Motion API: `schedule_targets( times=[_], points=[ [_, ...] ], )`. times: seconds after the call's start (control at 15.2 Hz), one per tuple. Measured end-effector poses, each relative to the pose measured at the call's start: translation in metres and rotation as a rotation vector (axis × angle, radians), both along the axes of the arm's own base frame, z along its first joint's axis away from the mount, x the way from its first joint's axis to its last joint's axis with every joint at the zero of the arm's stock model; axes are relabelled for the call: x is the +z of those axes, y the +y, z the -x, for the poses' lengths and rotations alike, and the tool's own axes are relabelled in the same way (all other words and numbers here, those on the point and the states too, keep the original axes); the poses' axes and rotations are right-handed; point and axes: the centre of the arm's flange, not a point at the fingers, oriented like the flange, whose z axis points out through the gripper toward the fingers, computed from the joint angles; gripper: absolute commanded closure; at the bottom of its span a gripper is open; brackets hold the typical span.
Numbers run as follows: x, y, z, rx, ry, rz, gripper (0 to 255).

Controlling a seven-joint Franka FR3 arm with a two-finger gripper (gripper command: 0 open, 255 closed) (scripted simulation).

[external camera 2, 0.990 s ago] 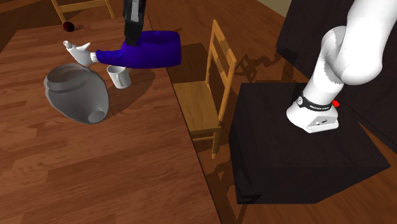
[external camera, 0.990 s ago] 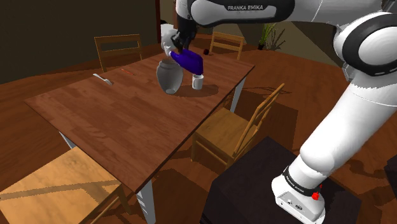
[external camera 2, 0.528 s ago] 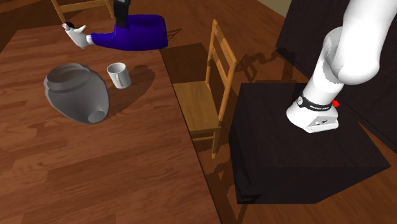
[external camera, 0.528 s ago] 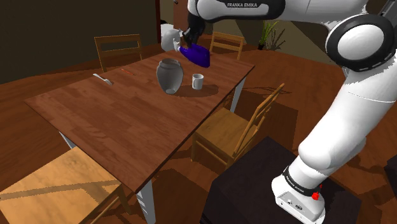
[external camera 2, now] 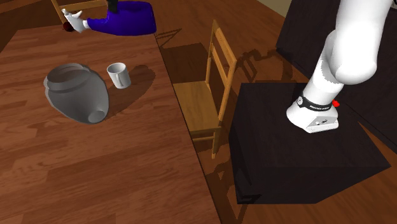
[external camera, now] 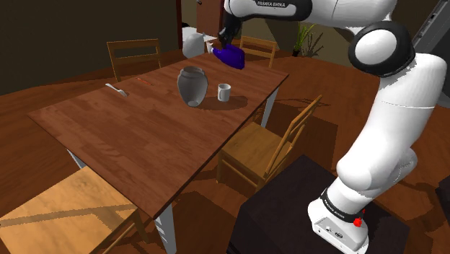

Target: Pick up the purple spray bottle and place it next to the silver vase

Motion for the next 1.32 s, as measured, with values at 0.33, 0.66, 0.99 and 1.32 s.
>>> schedule_targets(
  times=[0.33,0.66,0.99,1.32],
  points=[
    [-0.002,-0.057,-0.03,0.001,0.0,0.0,255],
    [0.002,-0.116,-0.06,0.004,-0.003,0.001,255],
    [-0.017,-0.137,-0.072,0.001,0.001,0.0,255],
    [-0.043,-0.136,-0.072,0.001,0.0,0.001,255]
  ],
)
